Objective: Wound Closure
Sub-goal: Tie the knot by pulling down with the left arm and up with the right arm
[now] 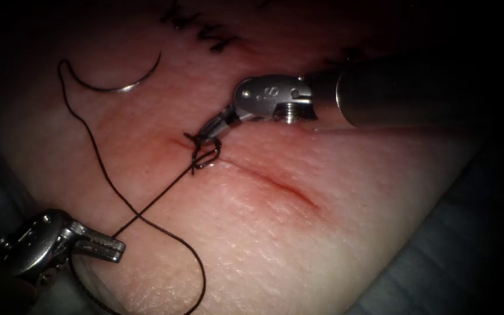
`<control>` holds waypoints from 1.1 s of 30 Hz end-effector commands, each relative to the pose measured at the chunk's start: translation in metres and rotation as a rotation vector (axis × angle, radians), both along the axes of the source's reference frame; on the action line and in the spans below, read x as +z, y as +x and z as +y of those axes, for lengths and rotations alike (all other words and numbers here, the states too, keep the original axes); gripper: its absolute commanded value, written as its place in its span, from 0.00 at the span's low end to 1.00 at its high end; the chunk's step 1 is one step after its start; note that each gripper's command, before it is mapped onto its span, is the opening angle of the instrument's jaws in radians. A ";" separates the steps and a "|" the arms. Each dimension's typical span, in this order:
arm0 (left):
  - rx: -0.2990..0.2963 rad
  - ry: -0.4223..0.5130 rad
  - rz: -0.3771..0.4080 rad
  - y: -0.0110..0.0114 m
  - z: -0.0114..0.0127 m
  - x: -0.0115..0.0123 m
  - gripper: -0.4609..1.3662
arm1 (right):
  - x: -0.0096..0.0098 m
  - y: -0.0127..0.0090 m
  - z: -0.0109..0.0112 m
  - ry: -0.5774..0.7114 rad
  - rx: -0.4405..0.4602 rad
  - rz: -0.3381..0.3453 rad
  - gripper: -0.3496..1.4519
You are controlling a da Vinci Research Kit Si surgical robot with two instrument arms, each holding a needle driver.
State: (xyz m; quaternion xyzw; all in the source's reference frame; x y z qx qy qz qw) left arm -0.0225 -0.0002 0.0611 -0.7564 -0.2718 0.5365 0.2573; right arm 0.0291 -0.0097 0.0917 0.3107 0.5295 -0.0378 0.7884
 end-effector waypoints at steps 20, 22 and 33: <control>0.017 -0.010 -0.009 0.0008 -0.0039 -0.0032 0.06 | 0.0006 -0.0003 0.0020 -0.016 0.103 -0.050 0.00; 0.017 -0.011 -0.009 0.0008 -0.0040 -0.0032 0.06 | 0.0007 -0.0003 0.0020 -0.017 0.123 -0.052 0.00; 0.012 -0.023 -0.001 0.0012 -0.0058 -0.0033 0.06 | 0.0011 -0.0007 0.0036 -0.054 0.241 -0.066 0.00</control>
